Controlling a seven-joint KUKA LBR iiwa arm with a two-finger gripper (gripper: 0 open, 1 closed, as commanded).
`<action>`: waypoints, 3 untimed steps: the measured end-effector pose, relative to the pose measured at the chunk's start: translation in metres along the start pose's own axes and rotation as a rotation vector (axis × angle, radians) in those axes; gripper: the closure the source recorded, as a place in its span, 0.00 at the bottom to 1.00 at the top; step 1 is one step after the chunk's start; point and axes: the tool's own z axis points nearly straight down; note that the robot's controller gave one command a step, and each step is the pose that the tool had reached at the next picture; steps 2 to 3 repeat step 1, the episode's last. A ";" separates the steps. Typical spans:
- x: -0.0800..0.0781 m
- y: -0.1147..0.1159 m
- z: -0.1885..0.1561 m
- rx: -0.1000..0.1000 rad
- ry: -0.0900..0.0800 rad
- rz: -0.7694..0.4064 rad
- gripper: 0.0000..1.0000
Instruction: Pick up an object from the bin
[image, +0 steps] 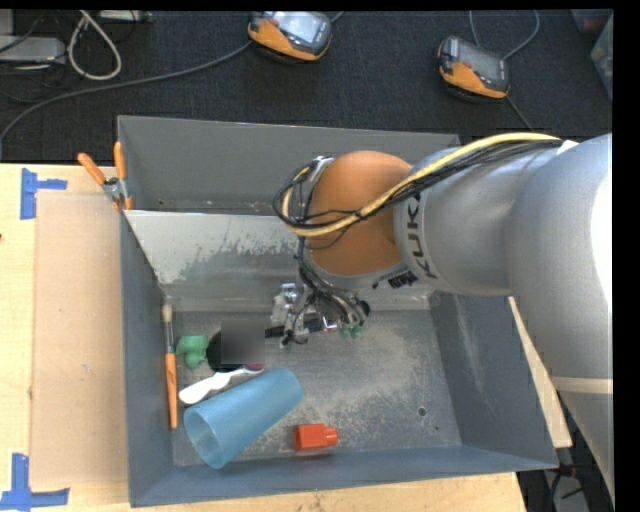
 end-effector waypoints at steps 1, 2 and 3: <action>0.000 0.000 -0.010 0.000 0.002 0.001 1.00; 0.000 0.000 -0.010 0.000 0.002 0.001 1.00; 0.000 0.000 -0.010 0.000 0.002 0.001 1.00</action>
Offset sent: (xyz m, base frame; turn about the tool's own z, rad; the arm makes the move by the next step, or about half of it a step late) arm -0.0007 -0.0001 0.0231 0.0005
